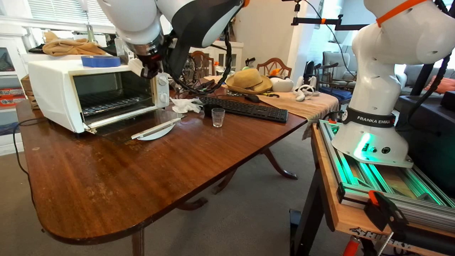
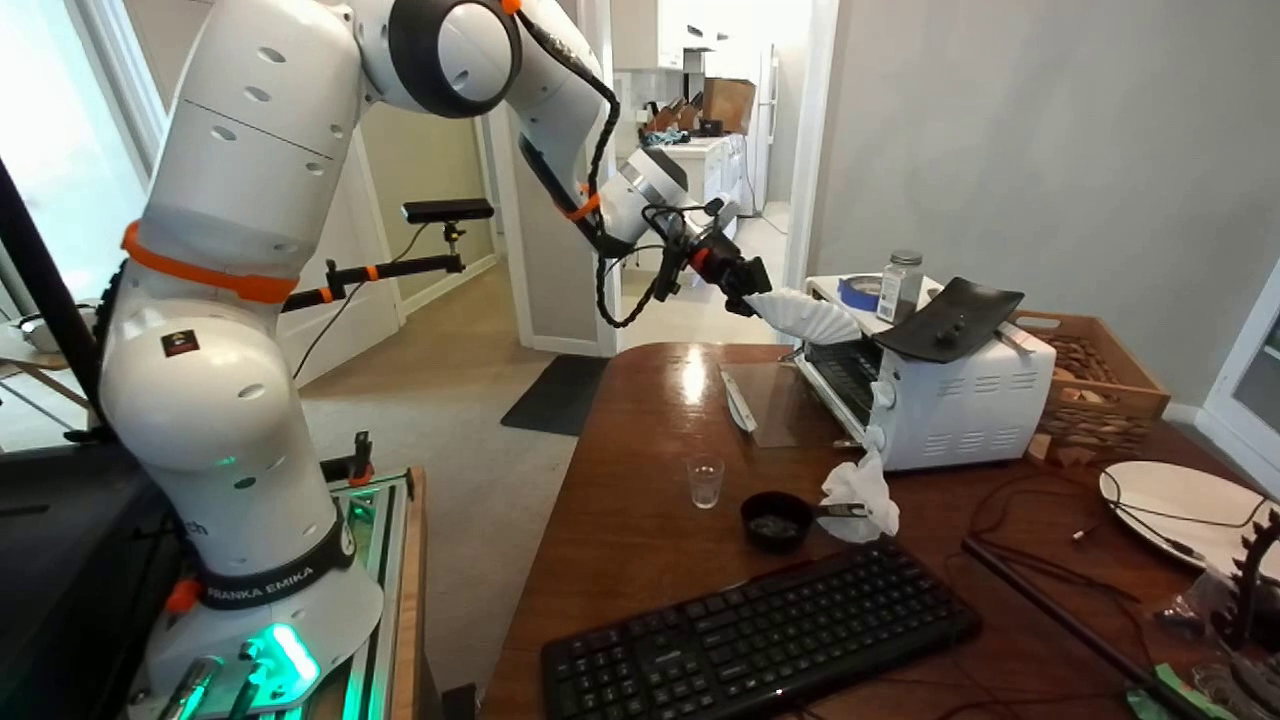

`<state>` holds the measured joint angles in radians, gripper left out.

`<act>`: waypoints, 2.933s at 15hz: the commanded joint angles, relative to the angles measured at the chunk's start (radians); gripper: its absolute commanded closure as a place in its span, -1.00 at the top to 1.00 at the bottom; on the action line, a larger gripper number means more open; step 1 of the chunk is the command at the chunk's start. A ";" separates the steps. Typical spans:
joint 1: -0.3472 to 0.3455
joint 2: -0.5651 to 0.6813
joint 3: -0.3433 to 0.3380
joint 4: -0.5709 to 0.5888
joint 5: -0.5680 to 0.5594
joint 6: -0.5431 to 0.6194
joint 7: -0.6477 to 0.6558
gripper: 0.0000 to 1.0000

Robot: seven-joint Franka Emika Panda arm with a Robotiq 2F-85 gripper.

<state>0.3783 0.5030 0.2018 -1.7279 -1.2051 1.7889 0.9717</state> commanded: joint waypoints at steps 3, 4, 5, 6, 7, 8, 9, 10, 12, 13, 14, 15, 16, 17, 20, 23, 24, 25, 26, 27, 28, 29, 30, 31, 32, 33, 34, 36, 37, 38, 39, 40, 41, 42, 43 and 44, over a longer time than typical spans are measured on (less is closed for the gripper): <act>0.053 0.115 -0.009 0.112 -0.021 -0.030 0.064 -0.99; 0.060 0.130 -0.013 0.122 -0.026 -0.033 0.081 -0.99; 0.066 0.142 -0.018 0.130 -0.035 -0.029 0.098 -0.99; 0.070 0.154 -0.024 0.135 -0.052 -0.021 0.116 -0.99; 0.075 0.165 -0.031 0.139 -0.078 -0.016 0.131 -0.99; 0.077 0.175 -0.038 0.141 -0.107 -0.011 0.141 -0.99; 0.076 0.185 -0.045 0.141 -0.145 -0.004 0.147 -0.99; 0.072 0.196 -0.050 0.146 -0.173 -0.003 0.156 -0.99; 0.063 0.225 -0.052 0.171 -0.211 -0.002 0.162 -0.99; 0.060 0.240 -0.053 0.184 -0.228 -0.001 0.167 -0.99; 0.058 0.254 -0.053 0.198 -0.241 0.003 0.170 -0.99; 0.056 0.266 -0.055 0.209 -0.257 0.010 0.174 -0.99; 0.056 0.276 -0.055 0.218 -0.273 0.014 0.175 -0.99; 0.053 0.282 -0.053 0.226 -0.289 0.026 0.174 -0.99; 0.048 0.257 -0.040 0.198 -0.256 -0.006 0.155 -0.97; 0.048 0.256 -0.040 0.198 -0.256 -0.006 0.155 -0.99; 0.052 0.275 -0.042 0.222 -0.253 -0.017 0.150 -0.99; 0.058 0.296 -0.046 0.247 -0.257 -0.028 0.160 -0.99; 0.060 0.308 -0.048 0.261 -0.261 -0.029 0.170 -0.99; 0.062 0.322 -0.052 0.278 -0.269 -0.027 0.175 -0.99; 0.063 0.334 -0.056 0.289 -0.280 -0.018 0.186 -0.99; 0.064 0.343 -0.062 0.296 -0.299 -0.001 0.208 -0.99; 0.063 0.353 -0.064 0.306 -0.315 0.010 0.226 -0.99; 0.062 0.364 -0.065 0.316 -0.331 0.016 0.244 -0.99; 0.059 0.375 -0.065 0.327 -0.343 0.020 0.251 -0.99; 0.057 0.383 -0.065 0.335 -0.357 0.027 0.262 -0.99; 0.054 0.392 -0.066 0.341 -0.374 0.040 0.280 -0.99; 0.048 0.411 -0.066 0.359 -0.398 0.068 0.308 -0.99; 0.048 0.419 -0.070 0.366 -0.415 0.081 0.329 -0.99; 0.047 0.427 -0.073 0.373 -0.429 0.092 0.349 -0.99; 0.046 0.434 -0.078 0.380 -0.450 0.107 0.375 -0.99; 0.045 0.442 -0.081 0.387 -0.471 0.120 0.401 -0.99; 0.045 0.450 -0.085 0.393 -0.492 0.129 0.432 -0.99; 0.044 0.456 -0.087 0.399 -0.510 0.138 0.457 -0.99; 0.042 0.461 -0.089 0.401 -0.529 0.145 0.492 -0.99; 0.040 0.464 -0.089 0.401 -0.545 0.149 0.523 -0.99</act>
<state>0.4245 0.9320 0.1184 -1.3585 -1.6886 1.9037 1.4028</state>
